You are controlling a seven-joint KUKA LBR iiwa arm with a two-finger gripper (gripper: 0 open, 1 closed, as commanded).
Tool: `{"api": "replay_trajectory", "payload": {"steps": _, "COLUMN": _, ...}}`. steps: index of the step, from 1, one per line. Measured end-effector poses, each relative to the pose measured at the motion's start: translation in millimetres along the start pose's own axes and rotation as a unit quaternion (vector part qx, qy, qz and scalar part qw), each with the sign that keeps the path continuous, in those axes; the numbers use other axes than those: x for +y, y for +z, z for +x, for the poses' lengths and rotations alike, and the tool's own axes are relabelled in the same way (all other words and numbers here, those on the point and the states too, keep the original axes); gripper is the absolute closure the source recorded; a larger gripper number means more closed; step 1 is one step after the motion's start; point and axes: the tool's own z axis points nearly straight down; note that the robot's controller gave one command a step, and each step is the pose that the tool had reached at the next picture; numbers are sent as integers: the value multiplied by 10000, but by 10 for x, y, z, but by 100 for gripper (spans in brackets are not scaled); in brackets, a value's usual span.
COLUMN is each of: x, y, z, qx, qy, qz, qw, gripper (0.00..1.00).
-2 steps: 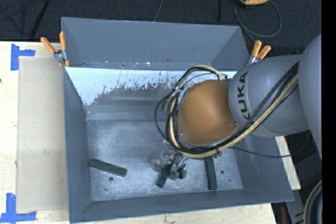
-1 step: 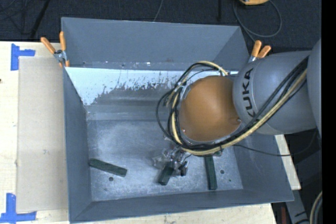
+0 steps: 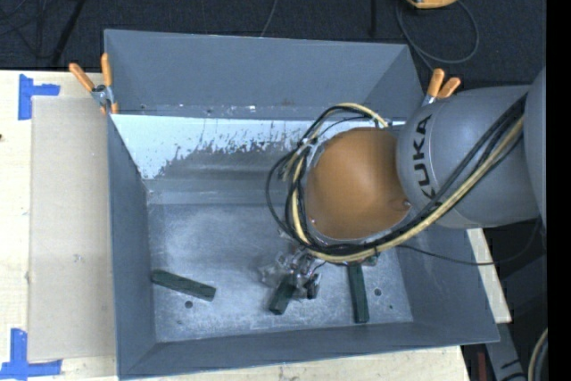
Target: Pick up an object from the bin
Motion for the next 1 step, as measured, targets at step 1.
{"api": "replay_trajectory", "payload": {"steps": 1, "x": -9, "y": -773, "z": -18, "qx": -20, "qy": 23, "qz": 30, "qw": 10000, "gripper": 100}}
